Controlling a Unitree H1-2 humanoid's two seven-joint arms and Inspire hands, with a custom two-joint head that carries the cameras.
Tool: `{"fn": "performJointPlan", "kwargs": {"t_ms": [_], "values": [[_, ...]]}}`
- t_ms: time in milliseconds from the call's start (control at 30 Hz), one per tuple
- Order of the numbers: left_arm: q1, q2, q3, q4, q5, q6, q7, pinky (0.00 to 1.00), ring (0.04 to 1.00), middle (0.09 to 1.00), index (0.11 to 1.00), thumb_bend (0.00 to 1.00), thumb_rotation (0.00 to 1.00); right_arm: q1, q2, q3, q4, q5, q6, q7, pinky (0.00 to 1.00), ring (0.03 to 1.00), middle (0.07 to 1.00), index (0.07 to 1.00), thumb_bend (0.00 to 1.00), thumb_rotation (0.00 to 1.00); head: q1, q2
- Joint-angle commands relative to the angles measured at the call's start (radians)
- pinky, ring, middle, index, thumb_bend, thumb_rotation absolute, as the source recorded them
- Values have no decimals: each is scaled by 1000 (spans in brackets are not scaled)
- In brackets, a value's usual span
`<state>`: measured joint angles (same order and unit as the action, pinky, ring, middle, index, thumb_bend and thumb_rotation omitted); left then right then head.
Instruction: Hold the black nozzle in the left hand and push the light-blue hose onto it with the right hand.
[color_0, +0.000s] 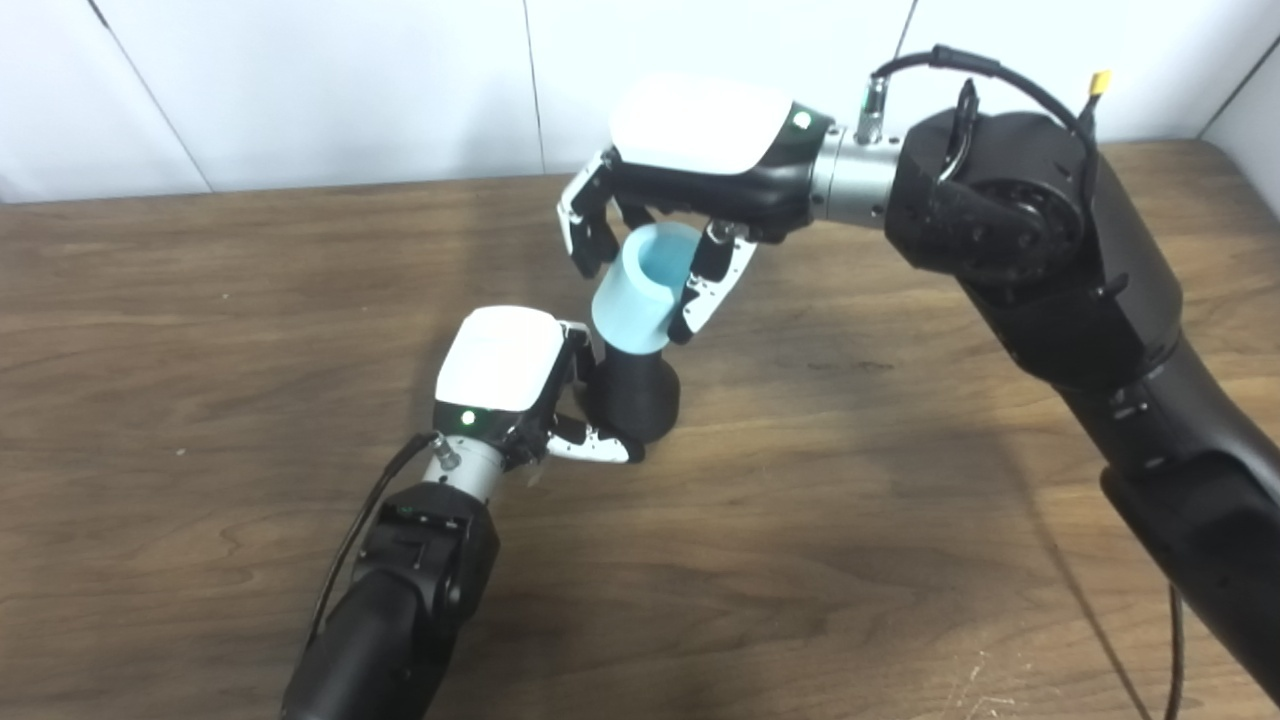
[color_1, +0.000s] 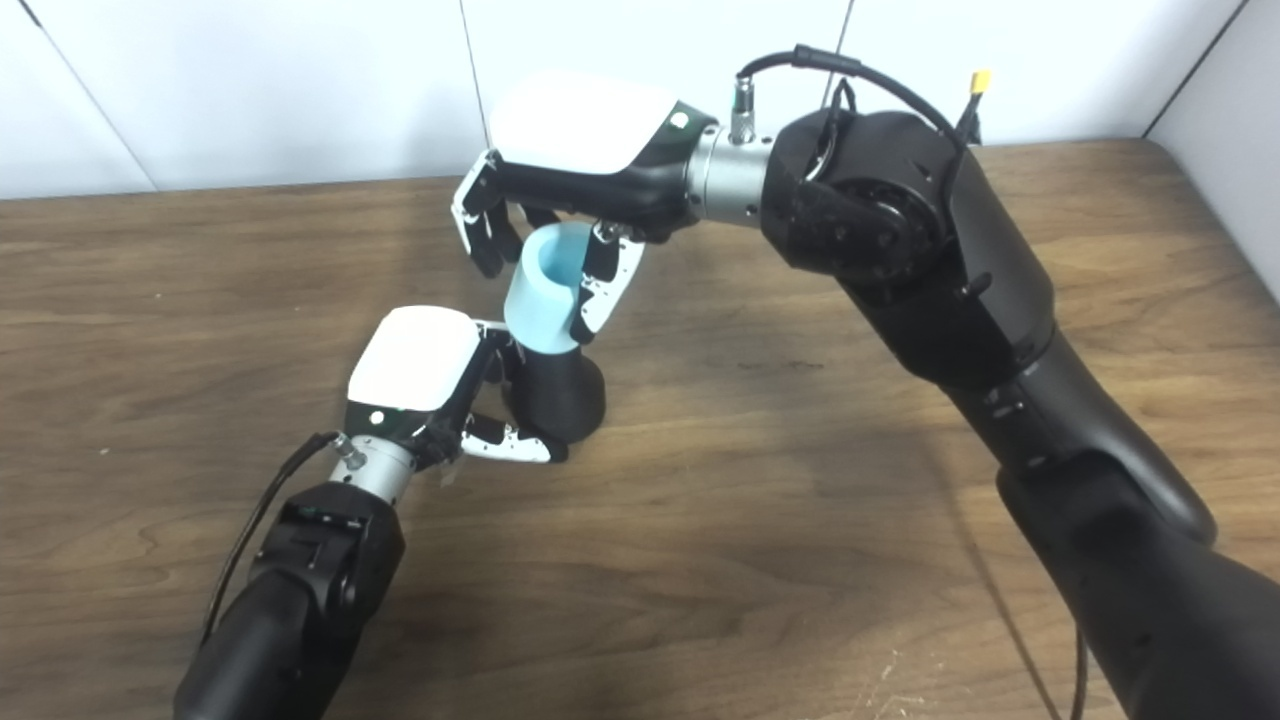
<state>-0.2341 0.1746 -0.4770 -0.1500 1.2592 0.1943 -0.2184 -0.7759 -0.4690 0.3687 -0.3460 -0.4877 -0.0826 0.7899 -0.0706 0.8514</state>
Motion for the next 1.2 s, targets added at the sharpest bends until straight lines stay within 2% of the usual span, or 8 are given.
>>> {"fn": "performJointPlan", "kwargs": {"t_ms": [0, 167, 367, 467, 833, 1067, 1167], "values": [[-13, -14, -10, -17, 13, -6, -8, 475, 542, 515, 469, 523, 0, -14, -12, 10, -10, 9, 8, 24, 271, 396, 516, 542, 489, 0, 0, 3], [-14, -14, -12, -20, 17, -7, -10, 479, 552, 520, 465, 522, 0, -33, -16, 27, -6, 27, 26, 57, 275, 402, 526, 534, 490, 0, -1, 8], [-17, -15, -16, -24, 26, -6, -23, 476, 554, 520, 465, 522, 0, -81, -19, 53, -16, 62, 111, 141, 305, 389, 502, 528, 493, 0, -4, 11], [-16, -17, -15, -18, 27, -12, -4, 469, 549, 521, 465, 522, 0, -108, -25, 77, -16, 46, 138, 177, 286, 385, 494, 541, 490, 0, -3, 13], [-18, -19, -18, -18, 39, -12, -4, 462, 550, 519, 465, 522, 0, -153, -40, 137, -5, 16, 132, 229, 289, 393, 512, 536, 491, 0, -7, 18], [-18, -20, -19, -17, 41, -14, 6, 450, 542, 516, 467, 523, 0, -141, -37, 141, 17, 20, 117, 211, 273, 397, 521, 520, 491, 0, -6, 21], [-19, -21, -20, -20, 45, -7, -10, 447, 544, 516, 467, 523, 0, -135, -35, 141, 31, 16, 116, 208, 277, 398, 514, 528, 491, 0, -6, 21]]}}
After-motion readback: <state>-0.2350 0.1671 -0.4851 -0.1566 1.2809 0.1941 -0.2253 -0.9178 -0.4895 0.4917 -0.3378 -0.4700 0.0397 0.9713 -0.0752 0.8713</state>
